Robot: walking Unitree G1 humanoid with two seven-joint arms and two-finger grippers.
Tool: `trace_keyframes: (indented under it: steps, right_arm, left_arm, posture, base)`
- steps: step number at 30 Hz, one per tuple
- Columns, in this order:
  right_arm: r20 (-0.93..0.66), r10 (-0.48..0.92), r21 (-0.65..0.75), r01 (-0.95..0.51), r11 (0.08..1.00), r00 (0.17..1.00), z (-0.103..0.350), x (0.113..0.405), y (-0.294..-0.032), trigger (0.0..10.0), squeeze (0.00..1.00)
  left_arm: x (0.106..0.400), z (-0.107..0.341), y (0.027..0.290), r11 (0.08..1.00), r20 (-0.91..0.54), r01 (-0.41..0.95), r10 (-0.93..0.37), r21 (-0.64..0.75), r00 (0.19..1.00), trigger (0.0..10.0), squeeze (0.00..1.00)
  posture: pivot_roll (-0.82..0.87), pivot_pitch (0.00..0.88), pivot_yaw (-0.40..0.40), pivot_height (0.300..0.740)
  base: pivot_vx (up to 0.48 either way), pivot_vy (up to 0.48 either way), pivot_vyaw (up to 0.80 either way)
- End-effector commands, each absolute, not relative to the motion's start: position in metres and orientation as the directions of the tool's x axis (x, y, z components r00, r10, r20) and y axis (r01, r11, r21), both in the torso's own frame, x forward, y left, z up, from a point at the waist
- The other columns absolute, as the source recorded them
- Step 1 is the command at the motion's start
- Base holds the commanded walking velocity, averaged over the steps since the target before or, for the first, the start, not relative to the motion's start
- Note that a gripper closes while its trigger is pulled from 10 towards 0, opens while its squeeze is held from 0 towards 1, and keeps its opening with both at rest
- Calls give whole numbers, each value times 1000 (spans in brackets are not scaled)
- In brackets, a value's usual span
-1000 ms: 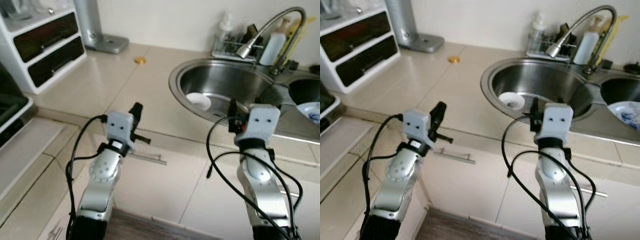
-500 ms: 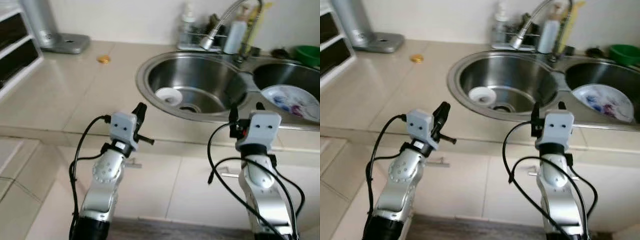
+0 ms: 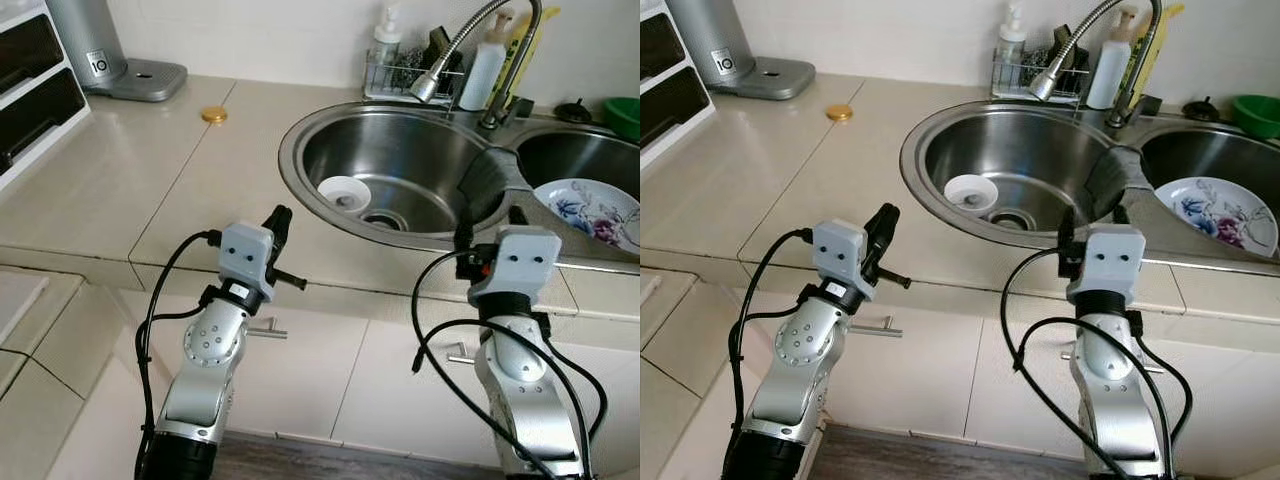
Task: Kitchen organization
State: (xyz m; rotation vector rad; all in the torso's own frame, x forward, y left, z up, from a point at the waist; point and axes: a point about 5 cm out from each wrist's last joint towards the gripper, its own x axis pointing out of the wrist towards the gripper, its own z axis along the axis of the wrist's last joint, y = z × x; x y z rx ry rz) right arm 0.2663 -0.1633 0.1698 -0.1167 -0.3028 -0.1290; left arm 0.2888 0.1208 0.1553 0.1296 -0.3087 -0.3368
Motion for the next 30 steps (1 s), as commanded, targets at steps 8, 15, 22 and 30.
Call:
trace_keyframes:
  steps: [8,15,22,30]
  right_arm:
    - [262,-110,-124,147,981,959,165,263,-166,10000,0]
    - [256,-125,-109,157,982,958,164,263,-170,10000,0]
    - [252,-128,-108,159,981,959,163,265,-169,10000,0]
    - [244,-118,-150,158,976,963,161,264,-169,10000,0]
  left_arm:
    - [288,158,119,933,284,305,-350,190,893,10000,0]
    - [288,159,119,934,290,300,-347,193,892,10000,0]
    - [288,160,119,934,294,303,-349,190,890,10000,0]
    - [289,160,119,933,295,301,-349,198,889,10000,0]
  posture:
    - [130,0,-50,740]
    - [130,0,-50,740]
    - [132,0,-49,740]
    - [132,0,-51,740]
  base:
    - [0,0,-100]
    - [0,0,-800]
    - [0,0,-800]
    - [0,0,-300]
